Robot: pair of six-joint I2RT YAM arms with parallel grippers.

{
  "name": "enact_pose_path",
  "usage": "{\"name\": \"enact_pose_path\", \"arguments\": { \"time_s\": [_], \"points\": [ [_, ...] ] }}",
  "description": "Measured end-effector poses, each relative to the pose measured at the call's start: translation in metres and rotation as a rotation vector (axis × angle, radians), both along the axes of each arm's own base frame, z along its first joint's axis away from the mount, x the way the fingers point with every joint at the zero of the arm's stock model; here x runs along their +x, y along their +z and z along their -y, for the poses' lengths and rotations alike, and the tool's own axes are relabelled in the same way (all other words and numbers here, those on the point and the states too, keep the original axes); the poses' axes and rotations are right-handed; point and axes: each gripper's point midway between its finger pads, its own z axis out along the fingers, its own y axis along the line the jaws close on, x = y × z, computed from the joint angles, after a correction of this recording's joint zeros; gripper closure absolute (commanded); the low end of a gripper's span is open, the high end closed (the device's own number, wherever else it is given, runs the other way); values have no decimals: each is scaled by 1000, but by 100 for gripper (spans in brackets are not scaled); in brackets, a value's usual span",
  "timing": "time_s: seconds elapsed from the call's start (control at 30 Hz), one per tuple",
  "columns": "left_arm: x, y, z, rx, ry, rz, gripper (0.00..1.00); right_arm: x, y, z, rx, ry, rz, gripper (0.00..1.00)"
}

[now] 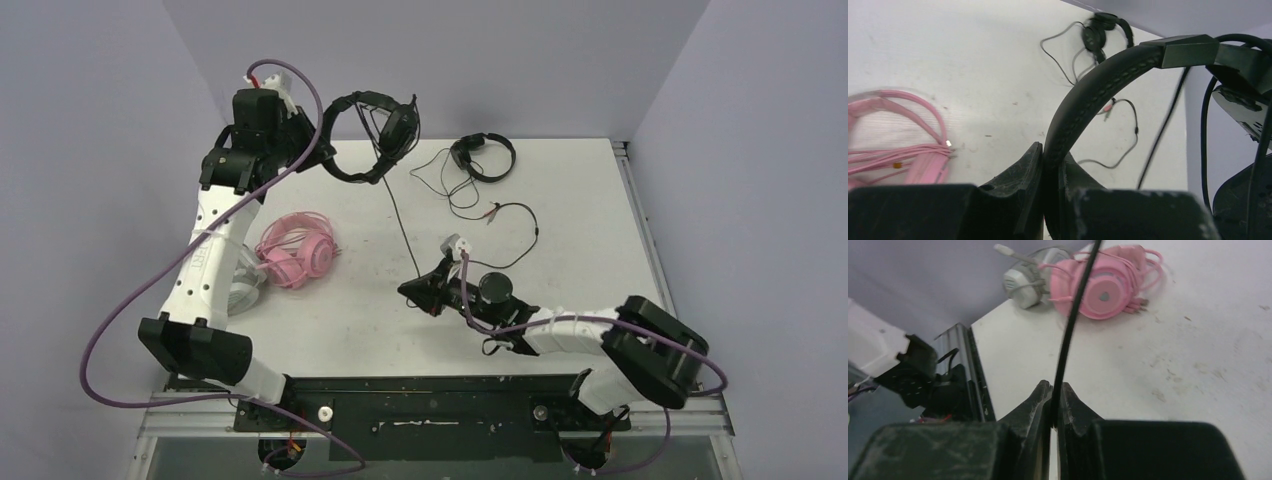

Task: Wrap the headphones
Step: Wrap the headphones cable around the headphones.

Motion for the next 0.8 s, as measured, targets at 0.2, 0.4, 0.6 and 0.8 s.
{"name": "enact_pose_path", "arguments": {
  "time_s": [0.2, 0.4, 0.6, 0.8],
  "points": [
    [19, -30, -42, 127, 120, -33, 100, -62, 56, -11, 1, 79, 107, 100],
    [23, -46, -50, 187, 117, -51, 100, -74, 76, -9, -78, 75, 110, 100],
    [29, -64, -54, 286, 75, 3, 100, -75, 87, -11, -214, 93, 77, 100],
    [7, -86, -47, 585, 4, 89, 100, -64, 134, -22, -324, 103, 98, 100]
  ]
}}
